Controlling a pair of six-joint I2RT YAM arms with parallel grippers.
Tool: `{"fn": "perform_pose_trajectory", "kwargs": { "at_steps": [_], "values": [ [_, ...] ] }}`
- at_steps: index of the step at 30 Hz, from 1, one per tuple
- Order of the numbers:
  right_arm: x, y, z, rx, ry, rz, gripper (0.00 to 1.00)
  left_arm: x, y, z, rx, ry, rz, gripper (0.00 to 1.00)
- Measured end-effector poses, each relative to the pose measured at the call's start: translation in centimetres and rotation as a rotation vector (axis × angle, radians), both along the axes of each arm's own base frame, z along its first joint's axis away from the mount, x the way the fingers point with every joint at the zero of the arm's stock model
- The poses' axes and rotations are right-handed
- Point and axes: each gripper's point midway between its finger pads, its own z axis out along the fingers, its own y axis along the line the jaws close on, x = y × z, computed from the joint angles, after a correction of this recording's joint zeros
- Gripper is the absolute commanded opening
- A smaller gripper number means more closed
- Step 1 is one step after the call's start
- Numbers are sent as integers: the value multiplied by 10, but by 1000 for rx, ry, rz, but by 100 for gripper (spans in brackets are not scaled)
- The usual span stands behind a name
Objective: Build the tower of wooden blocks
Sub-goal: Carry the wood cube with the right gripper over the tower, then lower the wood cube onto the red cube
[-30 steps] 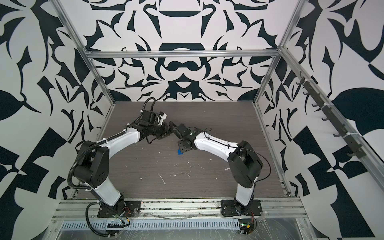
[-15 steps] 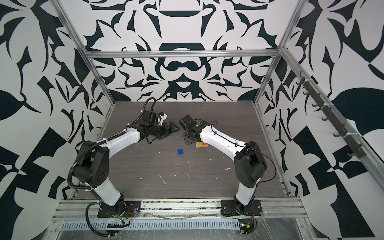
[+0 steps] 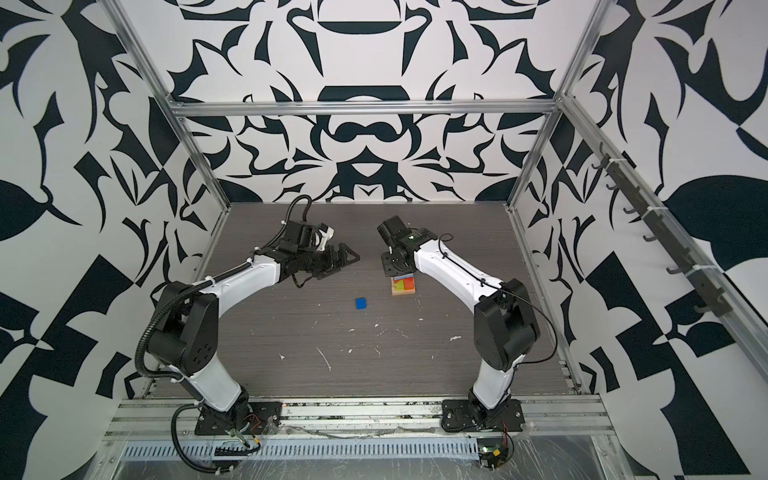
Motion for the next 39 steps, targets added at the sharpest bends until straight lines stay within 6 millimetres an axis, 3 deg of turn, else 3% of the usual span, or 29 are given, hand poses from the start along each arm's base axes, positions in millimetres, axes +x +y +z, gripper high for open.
{"fn": "perform_pose_trajectory", "kwargs": {
  "at_steps": [26, 39],
  "values": [
    [9, -10, -22, -34, 50, 43, 31, 0, 0, 0, 1, 1, 0, 99],
    [10, -10, -22, -33, 47, 41, 31, 0, 0, 0, 1, 0, 0, 100]
  ]
}}
